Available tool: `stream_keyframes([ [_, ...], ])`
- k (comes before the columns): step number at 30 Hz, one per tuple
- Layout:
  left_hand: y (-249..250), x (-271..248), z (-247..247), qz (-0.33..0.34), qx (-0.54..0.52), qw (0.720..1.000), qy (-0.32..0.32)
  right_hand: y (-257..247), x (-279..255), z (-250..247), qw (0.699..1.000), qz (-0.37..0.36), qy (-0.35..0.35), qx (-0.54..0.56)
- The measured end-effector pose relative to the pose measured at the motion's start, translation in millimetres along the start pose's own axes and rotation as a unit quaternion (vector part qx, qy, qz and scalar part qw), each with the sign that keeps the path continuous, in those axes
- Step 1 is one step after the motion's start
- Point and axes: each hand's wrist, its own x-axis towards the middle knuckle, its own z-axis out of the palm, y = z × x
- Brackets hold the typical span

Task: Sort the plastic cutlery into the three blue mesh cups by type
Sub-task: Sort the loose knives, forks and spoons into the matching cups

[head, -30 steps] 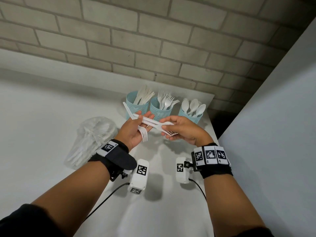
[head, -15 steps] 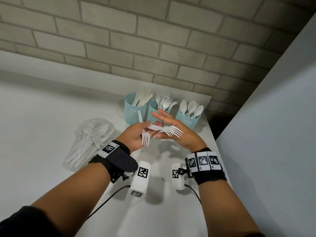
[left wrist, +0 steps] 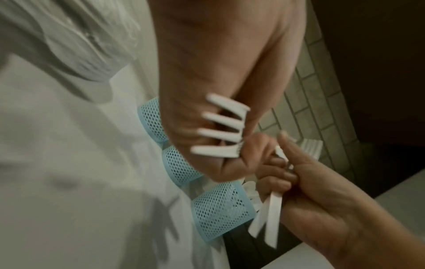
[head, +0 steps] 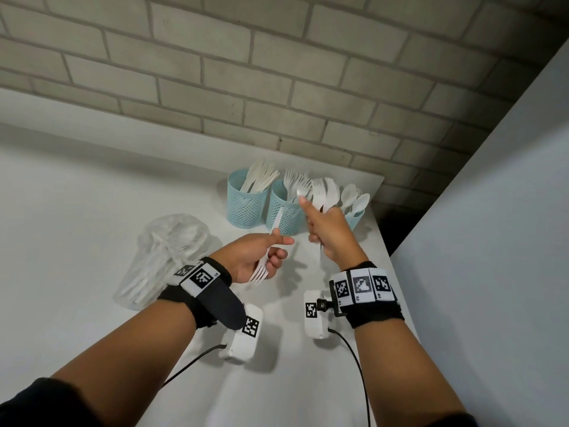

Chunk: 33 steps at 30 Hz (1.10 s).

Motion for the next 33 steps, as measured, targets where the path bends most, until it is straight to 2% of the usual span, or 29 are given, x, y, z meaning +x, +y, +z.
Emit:
stream_keyframes([
  [3,-1,2,1,0.024,0.125,0.992,0.008,4,-1,1,0.996,0.066,-0.042,-0.03],
  [7,-5,6,1,0.042,0.245,0.968,-0.014,3,-6,2,0.989,0.082,-0.094,-0.078],
  [10,-5,6,-2,0.041,0.285,0.958,-0.013,3,-7,-4,0.99,0.079,-0.092,-0.075],
  [14,4,5,-16,0.063,0.318,0.945,0.054,8,-2,-19,0.993,0.087,-0.072,-0.04],
  [17,10,9,-28,0.127,0.253,0.95,0.131,16,-2,-28,0.991,0.09,-0.081,-0.05],
  [19,12,12,-32,0.175,0.119,0.964,0.161,22,-4,-30,0.986,0.102,-0.116,-0.055],
  [21,14,13,-33,0.217,-0.005,0.961,0.174,27,-7,-30,0.974,0.111,-0.18,-0.079],
  [24,11,18,-30,0.245,0.002,0.955,0.168,29,-12,-22,0.953,0.121,-0.26,-0.1],
  [27,4,22,-21,0.245,0.058,0.955,0.156,28,-15,-12,0.952,0.12,-0.279,-0.042],
  [30,-2,24,-12,0.233,0.065,0.96,0.142,27,-14,-4,0.961,0.117,-0.24,0.069],
  [33,-7,24,-9,0.116,-0.004,0.991,0.071,26,-10,0,0.966,0.072,-0.173,0.181],
])
